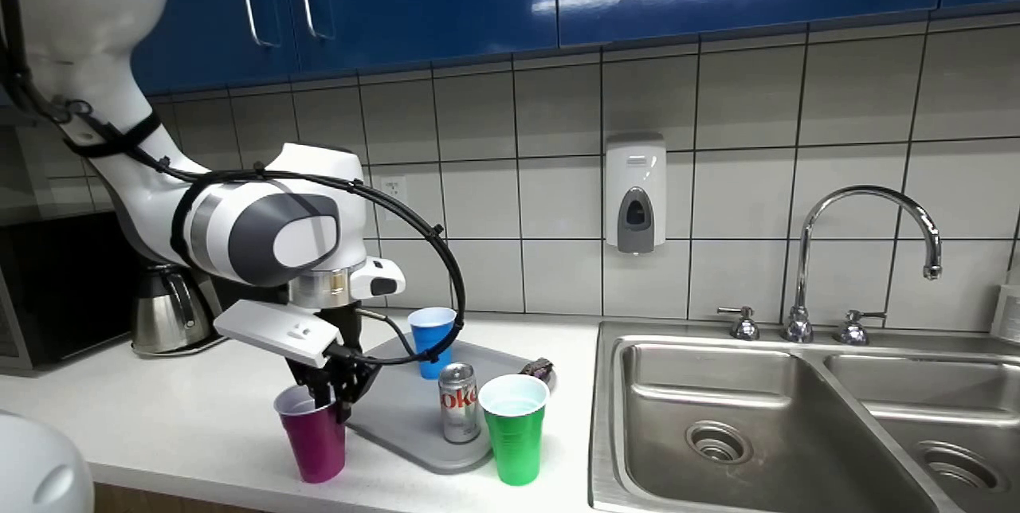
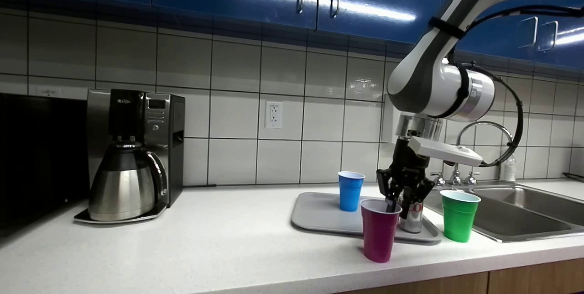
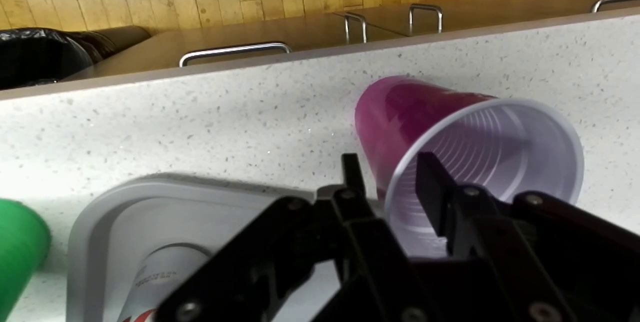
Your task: Put the green and purple cup on the grey tray
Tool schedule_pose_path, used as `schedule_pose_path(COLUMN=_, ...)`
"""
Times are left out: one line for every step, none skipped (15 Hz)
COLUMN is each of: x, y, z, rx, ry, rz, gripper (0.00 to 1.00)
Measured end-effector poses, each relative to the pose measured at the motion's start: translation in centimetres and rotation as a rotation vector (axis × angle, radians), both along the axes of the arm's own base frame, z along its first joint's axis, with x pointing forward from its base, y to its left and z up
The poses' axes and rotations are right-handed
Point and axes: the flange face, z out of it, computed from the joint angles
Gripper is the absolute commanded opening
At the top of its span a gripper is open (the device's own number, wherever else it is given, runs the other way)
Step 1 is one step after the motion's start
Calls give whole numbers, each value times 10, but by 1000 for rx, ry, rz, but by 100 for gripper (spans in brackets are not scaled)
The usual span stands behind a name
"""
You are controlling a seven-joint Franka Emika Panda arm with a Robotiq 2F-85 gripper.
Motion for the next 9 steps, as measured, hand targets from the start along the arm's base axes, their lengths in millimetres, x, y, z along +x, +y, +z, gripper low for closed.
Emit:
schedule_pose_path(x=0, y=0, z=0, rx=0, ry=0, rz=0, gripper=0)
schedule_pose_path(x=0, y=0, z=0, rx=0, ry=0, rz=0, gripper=0)
schedule_pose_path(x=0, y=0, z=0, rx=0, ry=0, rz=0, gripper=0)
schedule_pose_path(x=0, y=0, z=0, rx=0, ry=0, rz=-1, gripper=1)
schedule_pose_path(x=0, y=0, z=0, rx=1, ry=0, rz=-1, gripper=1)
schedule_pose_path(x=0, y=0, z=0, rx=1, ry=0, rz=-1, gripper=1)
schedule_pose_path(x=0, y=0, z=0, rx=3, ry=0, rz=-4, gripper=1)
schedule_pose_path(x=0, y=0, z=0, rx=5, ry=1, rz=-8, gripper=1)
schedule_pose_path(x=0, y=0, z=0, rx=10, ry=1, rz=-14, gripper=1)
